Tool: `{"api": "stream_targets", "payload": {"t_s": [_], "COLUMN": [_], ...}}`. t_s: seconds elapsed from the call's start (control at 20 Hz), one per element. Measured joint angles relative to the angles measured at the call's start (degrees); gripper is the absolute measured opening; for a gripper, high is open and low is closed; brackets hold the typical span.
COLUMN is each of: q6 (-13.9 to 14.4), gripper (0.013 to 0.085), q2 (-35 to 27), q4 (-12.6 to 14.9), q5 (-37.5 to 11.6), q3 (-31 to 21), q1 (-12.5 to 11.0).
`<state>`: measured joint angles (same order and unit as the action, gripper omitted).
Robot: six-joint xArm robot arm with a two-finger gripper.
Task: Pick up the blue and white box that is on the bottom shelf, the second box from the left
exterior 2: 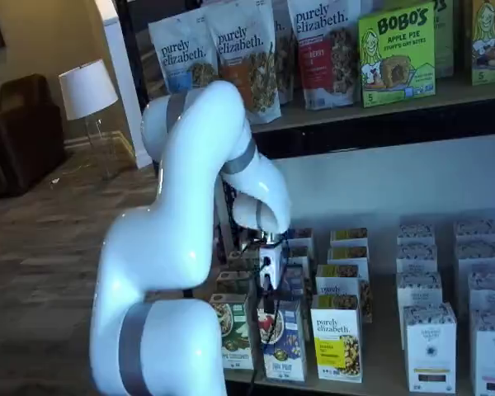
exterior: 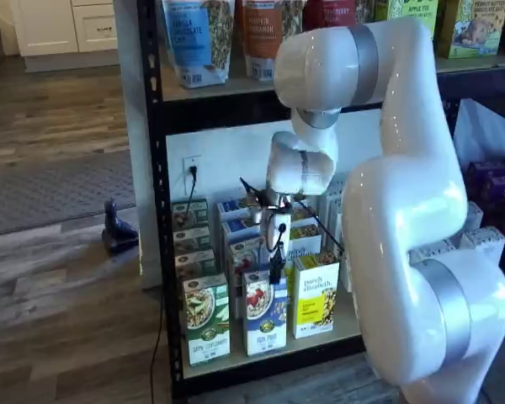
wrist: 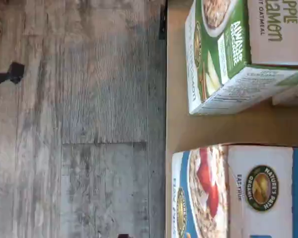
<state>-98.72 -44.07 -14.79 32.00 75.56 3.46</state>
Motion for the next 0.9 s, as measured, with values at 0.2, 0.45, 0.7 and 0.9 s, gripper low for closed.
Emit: {"api": "stream_targets", "payload": {"t_s": [0.2,0.45,0.7,0.9], "q6": [2.0,3.2,4.0,4.0], "gripper": [0.0850,0.0850,0.0850,0.0850], "q2": [-0.1,0.0,-0.7,-1.8], "q4": [2.2,3.2,4.0,4.1], "q5": [5.8,6.9,7.2,6.8], "q3": [3.0,4.1,5.1,6.1], "q1": [-0.2,-0.1,0.1,0.0]}}
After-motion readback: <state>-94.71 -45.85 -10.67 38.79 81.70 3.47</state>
